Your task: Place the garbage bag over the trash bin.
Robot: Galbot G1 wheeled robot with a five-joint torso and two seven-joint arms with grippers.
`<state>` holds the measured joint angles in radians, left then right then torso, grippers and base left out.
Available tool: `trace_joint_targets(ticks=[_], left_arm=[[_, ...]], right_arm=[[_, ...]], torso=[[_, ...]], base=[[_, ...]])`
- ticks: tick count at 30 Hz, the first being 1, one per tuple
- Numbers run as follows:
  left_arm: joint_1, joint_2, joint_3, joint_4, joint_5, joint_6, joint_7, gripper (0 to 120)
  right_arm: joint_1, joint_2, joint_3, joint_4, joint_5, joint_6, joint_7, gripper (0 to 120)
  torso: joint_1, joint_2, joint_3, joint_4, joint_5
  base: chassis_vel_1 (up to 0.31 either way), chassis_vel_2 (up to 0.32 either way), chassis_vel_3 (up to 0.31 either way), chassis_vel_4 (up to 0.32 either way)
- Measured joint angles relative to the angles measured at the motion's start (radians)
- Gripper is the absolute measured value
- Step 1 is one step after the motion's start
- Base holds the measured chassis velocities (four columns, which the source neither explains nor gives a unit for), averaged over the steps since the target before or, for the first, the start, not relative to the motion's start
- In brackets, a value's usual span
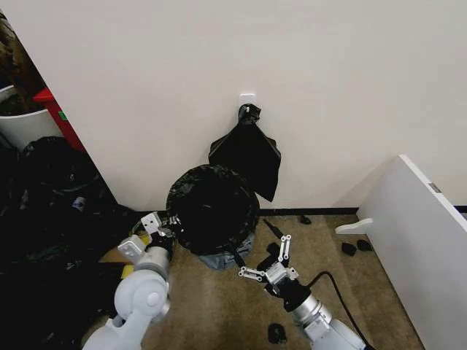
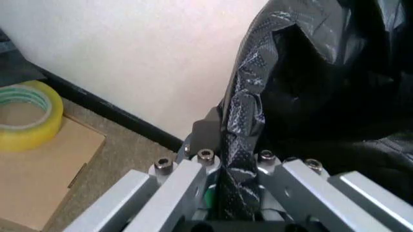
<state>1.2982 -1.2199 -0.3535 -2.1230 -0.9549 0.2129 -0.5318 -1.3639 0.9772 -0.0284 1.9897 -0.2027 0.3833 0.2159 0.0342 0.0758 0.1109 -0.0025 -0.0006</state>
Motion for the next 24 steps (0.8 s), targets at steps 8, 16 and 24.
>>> trace_joint_targets(ticks=[8,16,24], left_arm=[[0.012,0.013,-0.014,-0.048,-0.034,0.021,-0.006,0],[0.015,0.027,-0.038,-0.085,-0.075,0.046,-0.017,0],[0.024,0.027,-0.033,-0.12,-0.086,0.091,-0.034,0]], right_arm=[[0.037,0.027,-0.003,-0.089,0.002,0.014,-0.016,100],[0.069,0.032,0.014,-0.188,-0.02,0.075,-0.037,100],[0.119,0.051,0.028,-0.245,0.016,0.077,-0.013,100]], torso=[[0.0,0.0,0.0,0.0,-0.0001],[0.0,0.0,0.0,0.0,0.0],[0.0,0.0,0.0,0.0,0.0001]], base=[[0.0,0.0,0.0,0.0],[0.0,0.0,0.0,0.0],[0.0,0.0,0.0,0.0]])
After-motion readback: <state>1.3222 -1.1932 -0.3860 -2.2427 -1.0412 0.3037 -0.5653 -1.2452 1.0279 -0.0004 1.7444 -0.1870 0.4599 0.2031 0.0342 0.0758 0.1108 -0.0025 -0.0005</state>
